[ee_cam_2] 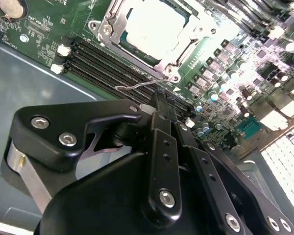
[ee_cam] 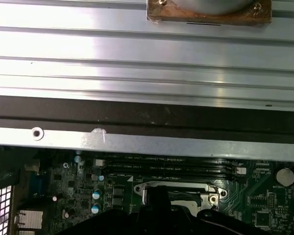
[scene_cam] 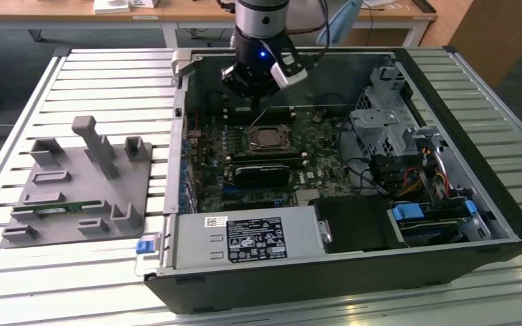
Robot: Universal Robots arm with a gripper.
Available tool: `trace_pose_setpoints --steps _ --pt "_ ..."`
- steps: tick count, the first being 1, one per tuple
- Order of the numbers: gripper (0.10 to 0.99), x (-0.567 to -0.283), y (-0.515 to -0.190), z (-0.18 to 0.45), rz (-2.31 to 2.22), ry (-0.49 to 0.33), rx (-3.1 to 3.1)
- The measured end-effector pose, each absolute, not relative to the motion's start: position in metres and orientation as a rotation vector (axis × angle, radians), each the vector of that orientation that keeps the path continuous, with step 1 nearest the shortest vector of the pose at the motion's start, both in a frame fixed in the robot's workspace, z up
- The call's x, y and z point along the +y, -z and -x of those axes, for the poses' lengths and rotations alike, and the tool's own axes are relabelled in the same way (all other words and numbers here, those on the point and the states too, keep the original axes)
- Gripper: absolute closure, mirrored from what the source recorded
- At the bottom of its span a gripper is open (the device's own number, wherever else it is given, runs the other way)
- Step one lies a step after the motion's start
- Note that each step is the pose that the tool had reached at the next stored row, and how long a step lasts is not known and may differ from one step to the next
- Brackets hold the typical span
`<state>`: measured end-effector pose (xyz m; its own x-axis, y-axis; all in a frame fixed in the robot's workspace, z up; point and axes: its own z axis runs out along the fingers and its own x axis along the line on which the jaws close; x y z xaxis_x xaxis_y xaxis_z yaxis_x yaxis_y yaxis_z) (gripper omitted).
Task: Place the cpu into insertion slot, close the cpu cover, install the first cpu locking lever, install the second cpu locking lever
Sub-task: 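Install the first cpu locking lever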
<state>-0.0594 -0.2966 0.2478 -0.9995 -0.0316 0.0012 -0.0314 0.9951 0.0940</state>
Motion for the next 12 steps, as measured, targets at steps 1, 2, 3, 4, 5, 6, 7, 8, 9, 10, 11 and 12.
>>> trace_pose_setpoints --steps 1,2,3,4,5,6,7,8,9,10,11,12 --pt "0.980 -0.2966 -0.2468 0.0595 -0.050 0.156 -3.135" --pt "0.980 -0.2966 -0.2459 0.0594 -0.050 0.164 -3.134" --pt "0.980 -0.2965 -0.2446 0.0594 -0.050 0.168 -3.134" --pt "0.980 -0.2965 -0.2436 0.0592 -0.052 0.168 -3.134" --pt "0.980 -0.2964 -0.2429 0.0590 -0.055 0.168 -3.134" --pt "0.980 -0.2964 -0.2425 0.0587 -0.059 0.168 -3.134" --pt "0.980 -0.2963 -0.2422 0.0581 -0.064 0.167 -3.133" --pt "0.980 -0.2963 -0.2419 0.0573 -0.069 0.167 -3.133" --pt "0.980 -0.2963 -0.2414 0.0562 -0.072 0.168 -3.133" --pt "0.980 -0.2962 -0.2410 0.0547 -0.075 0.168 -3.133" --pt "0.980 -0.2961 -0.2405 0.0533 -0.076 0.168 -3.133" --pt "0.980 -0.2959 -0.2401 0.0518 -0.077 0.168 -3.133"
